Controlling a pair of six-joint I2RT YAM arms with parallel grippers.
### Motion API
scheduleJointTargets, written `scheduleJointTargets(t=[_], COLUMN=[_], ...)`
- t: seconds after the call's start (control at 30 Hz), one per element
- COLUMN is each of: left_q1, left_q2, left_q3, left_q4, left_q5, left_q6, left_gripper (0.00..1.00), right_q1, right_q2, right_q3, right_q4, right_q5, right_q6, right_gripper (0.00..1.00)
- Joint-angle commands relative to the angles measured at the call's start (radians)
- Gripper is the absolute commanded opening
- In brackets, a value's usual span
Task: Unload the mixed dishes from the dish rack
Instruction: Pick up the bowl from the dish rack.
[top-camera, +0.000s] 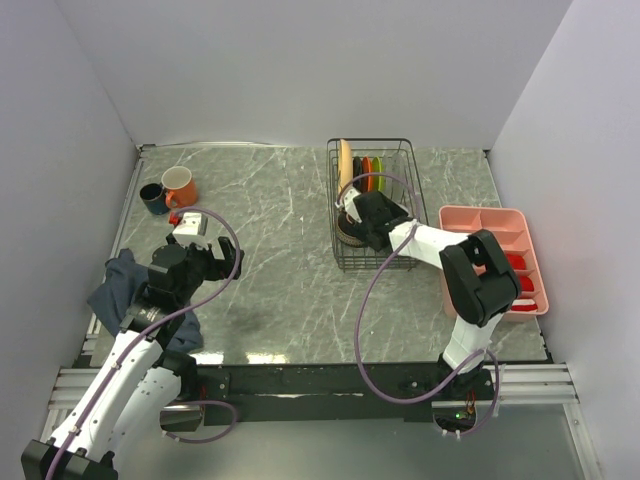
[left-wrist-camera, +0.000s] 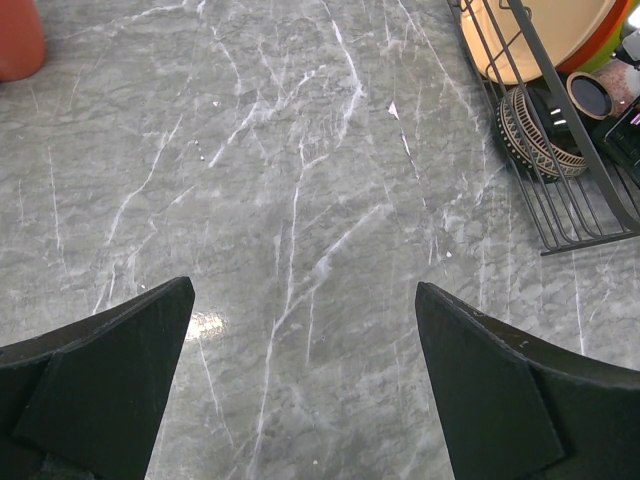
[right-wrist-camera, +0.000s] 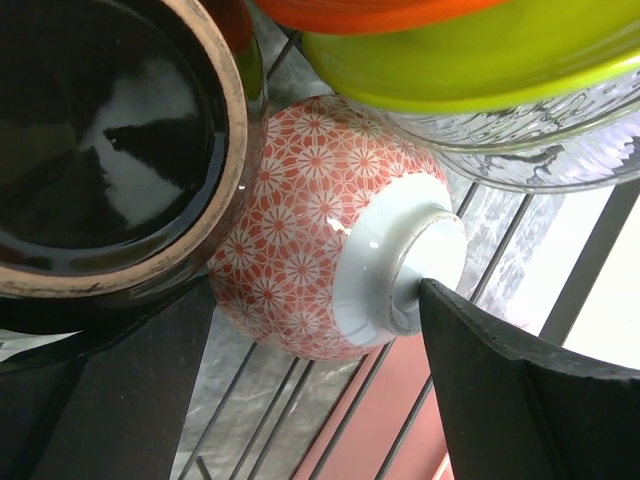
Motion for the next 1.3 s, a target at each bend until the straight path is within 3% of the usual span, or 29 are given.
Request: scheduleJointTargets(t=[0.0,0.5,0.87,1.27], left_q1=[-0.004,-0.004,-0.004,-0.006], left_q2=[0.0,-0.003,-0.005,0.003], left_q3=[-0.001,0.002,0.002,0.002], left_q4=[0.044,0.038,0.038,0.039], left_q5=[-0.005,-0.003,-0.003,-0.003], left_q6=[0.015,0.013,0.015,0.015], left_gripper=[1.0,0.99,0.99,0.99], right_q1=[0.034,0.077,0.066,0.02], right_q2=[-0.055,-0.116,-0.053,0.005], right_q3=[-0.02,0.002,-0.025,-0.04], right_q4=[-0.008,-0.021,-0.009,-0.001], right_q5=[0.008,0.054,0.045,0.022], right_q6=[0.083,0.083,0.037,0.026], right_gripper=[0.79,0.68,0.87,0.94])
